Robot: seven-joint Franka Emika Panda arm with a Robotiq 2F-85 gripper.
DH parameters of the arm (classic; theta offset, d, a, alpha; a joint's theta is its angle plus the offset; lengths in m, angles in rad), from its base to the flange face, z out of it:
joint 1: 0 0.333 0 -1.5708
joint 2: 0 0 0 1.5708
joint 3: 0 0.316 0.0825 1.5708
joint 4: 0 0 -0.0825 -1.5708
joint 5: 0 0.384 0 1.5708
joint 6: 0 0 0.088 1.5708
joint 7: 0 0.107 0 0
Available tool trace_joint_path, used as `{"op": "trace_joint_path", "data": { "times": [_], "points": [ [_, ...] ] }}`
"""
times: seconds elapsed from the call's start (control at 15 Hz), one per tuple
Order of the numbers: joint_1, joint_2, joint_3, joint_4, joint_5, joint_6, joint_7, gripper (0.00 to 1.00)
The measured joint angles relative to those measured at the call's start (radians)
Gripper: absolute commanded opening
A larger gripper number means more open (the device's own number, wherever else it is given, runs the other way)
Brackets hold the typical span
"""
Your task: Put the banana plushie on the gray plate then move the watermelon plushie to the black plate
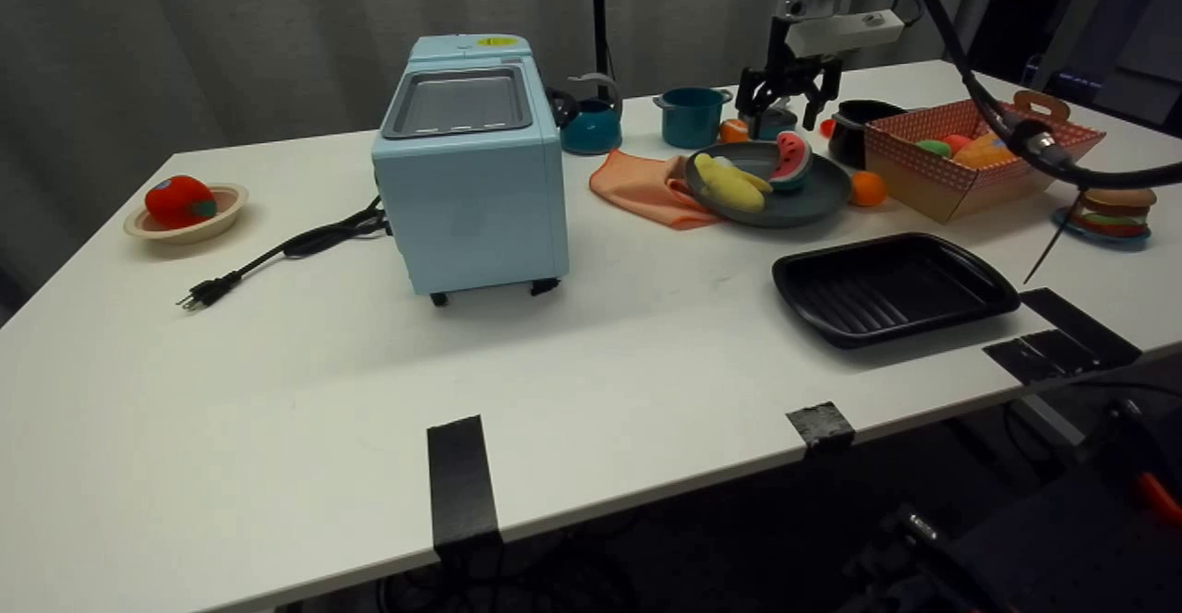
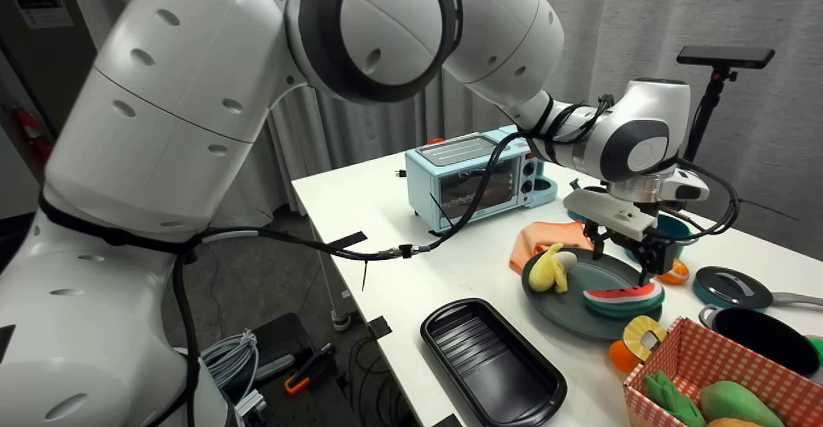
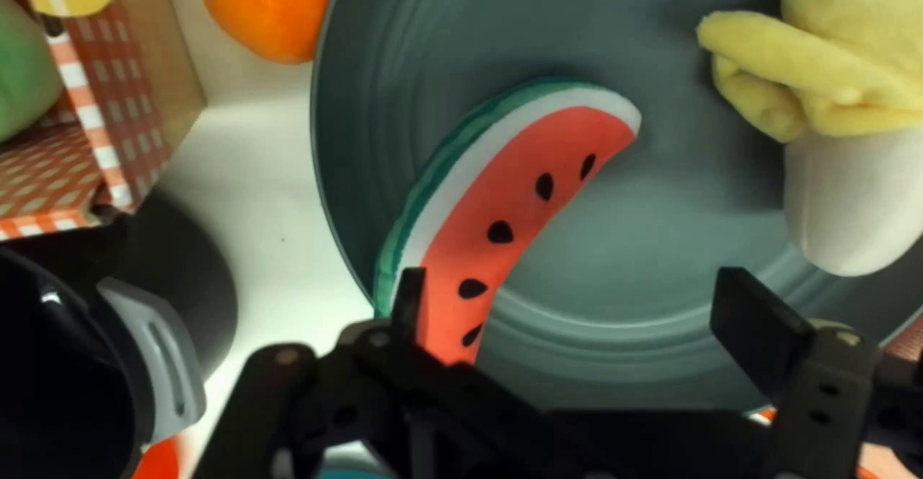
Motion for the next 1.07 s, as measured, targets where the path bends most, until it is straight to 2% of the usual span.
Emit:
{"op": "trace_joint_path", "data": {
  "times": [0.27,0.33,0.4,0.6,0.93,1.07],
  "points": [
    [-0.007,0.073,-0.009,0.074,0.000,-0.065,0.018,1.00],
    [-0.008,0.092,-0.013,0.093,0.000,-0.082,0.022,0.90],
    [-0.011,0.109,-0.017,0.112,0.000,-0.098,0.027,0.74],
    [-0.018,0.157,-0.020,0.170,0.000,-0.135,0.044,0.49],
    [-0.031,0.191,-0.021,0.258,0.000,-0.180,0.050,0.12],
    [-0.035,0.188,-0.020,0.273,0.000,-0.183,0.050,0.01]
  ]
}}
